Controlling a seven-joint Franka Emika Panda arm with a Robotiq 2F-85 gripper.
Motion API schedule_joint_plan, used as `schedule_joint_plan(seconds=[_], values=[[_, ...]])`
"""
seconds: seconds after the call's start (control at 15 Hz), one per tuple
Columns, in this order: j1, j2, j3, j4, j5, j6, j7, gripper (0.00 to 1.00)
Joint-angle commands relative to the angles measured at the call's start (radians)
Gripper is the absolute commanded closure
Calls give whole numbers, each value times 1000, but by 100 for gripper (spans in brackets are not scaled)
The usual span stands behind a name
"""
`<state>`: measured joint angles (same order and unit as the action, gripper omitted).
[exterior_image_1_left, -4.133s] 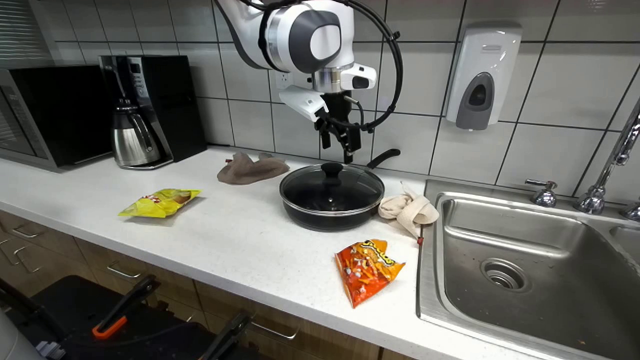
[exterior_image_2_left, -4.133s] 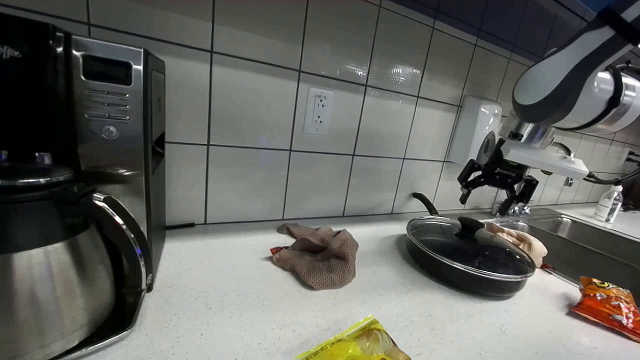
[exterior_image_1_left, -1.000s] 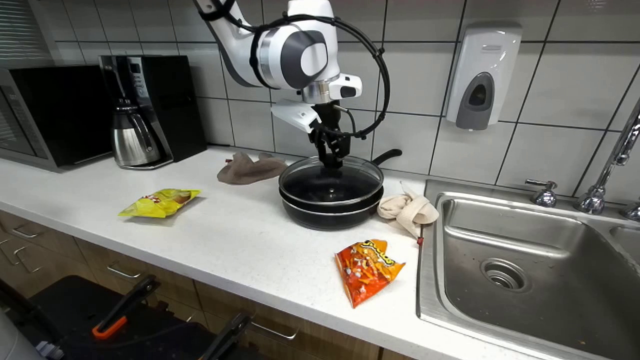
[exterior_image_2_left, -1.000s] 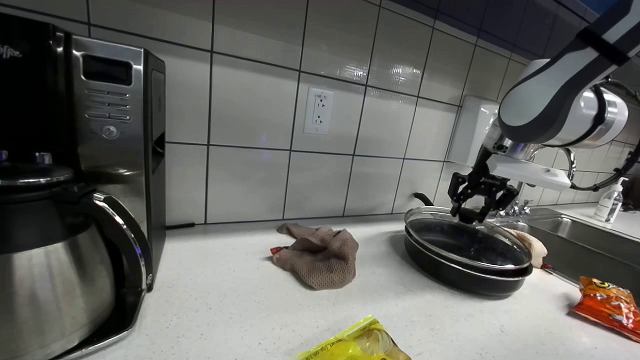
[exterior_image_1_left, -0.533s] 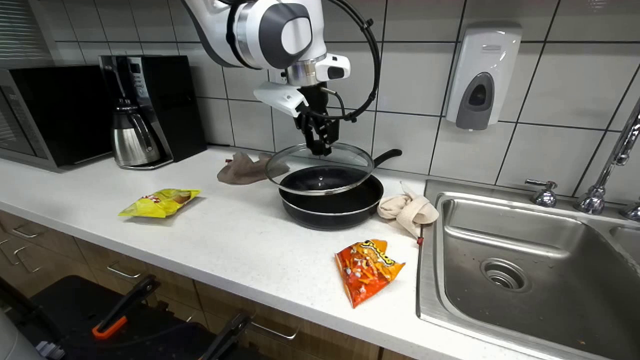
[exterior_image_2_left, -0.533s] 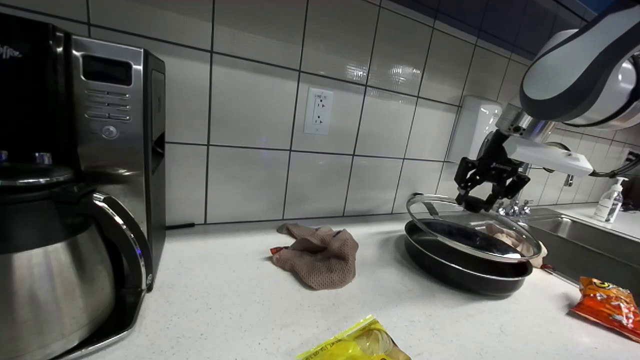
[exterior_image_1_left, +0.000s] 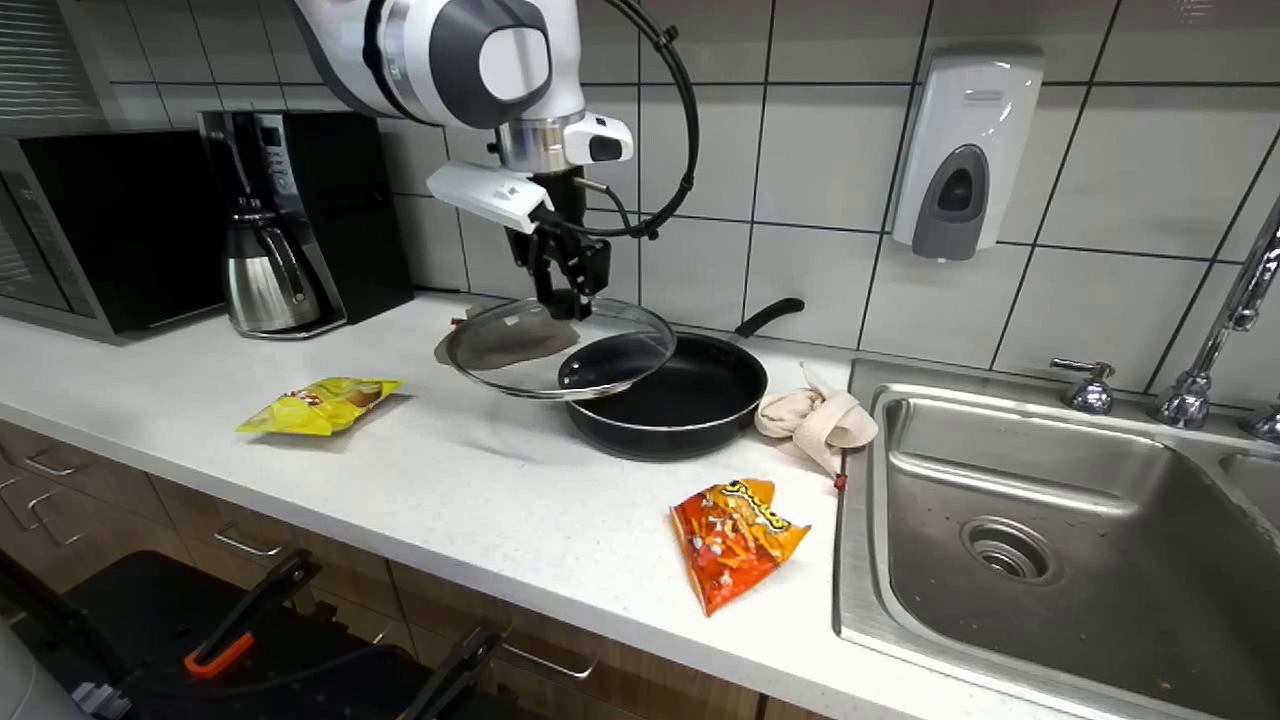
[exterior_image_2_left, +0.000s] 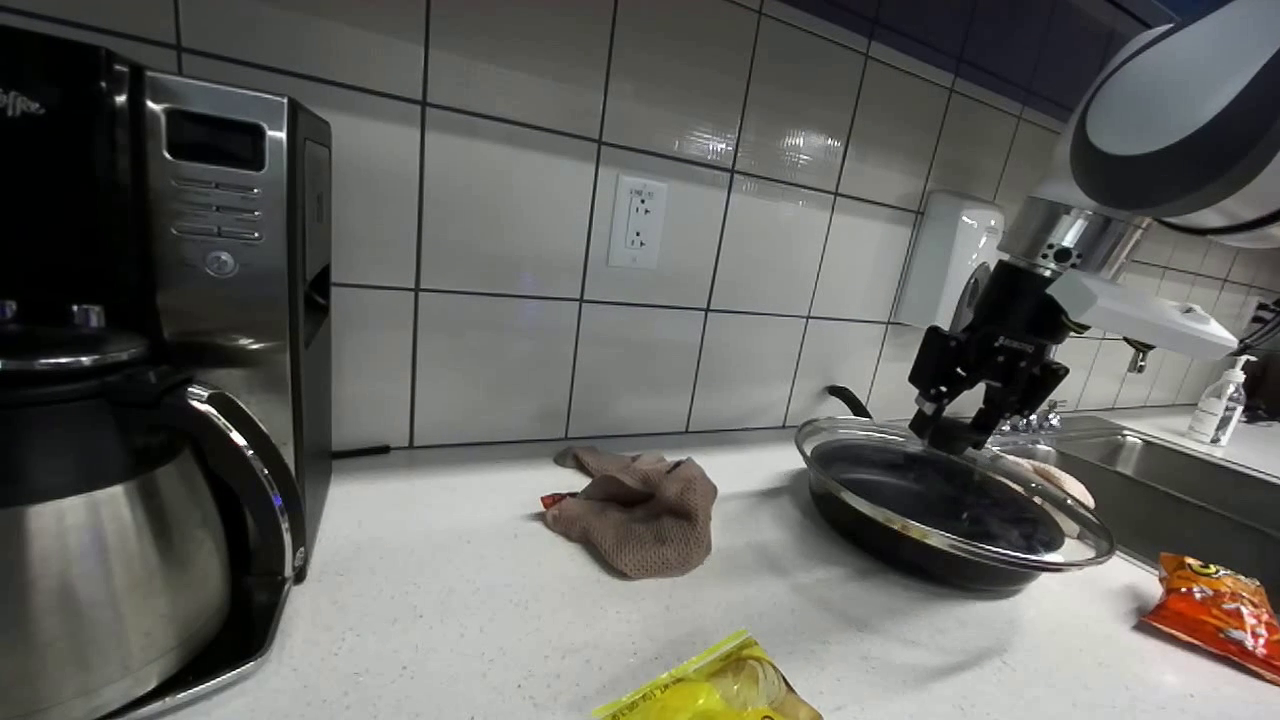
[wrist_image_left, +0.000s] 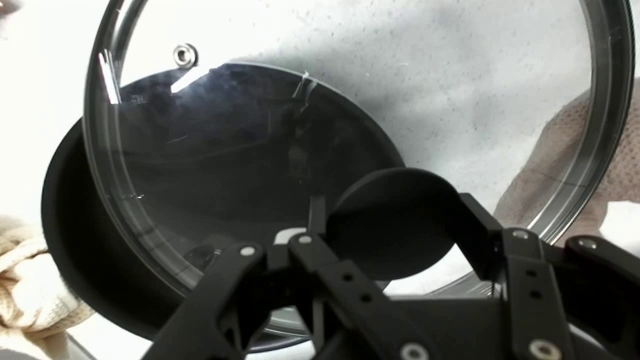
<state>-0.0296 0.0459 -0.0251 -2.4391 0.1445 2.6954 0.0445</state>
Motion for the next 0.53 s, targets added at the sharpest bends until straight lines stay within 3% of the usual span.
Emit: schedule_joint_plan(seconds=[0.0, 0.47], values=[[18, -100, 21, -67, 38, -37, -37, 61], [75, -138, 58, -161, 21, -21, 12, 61]])
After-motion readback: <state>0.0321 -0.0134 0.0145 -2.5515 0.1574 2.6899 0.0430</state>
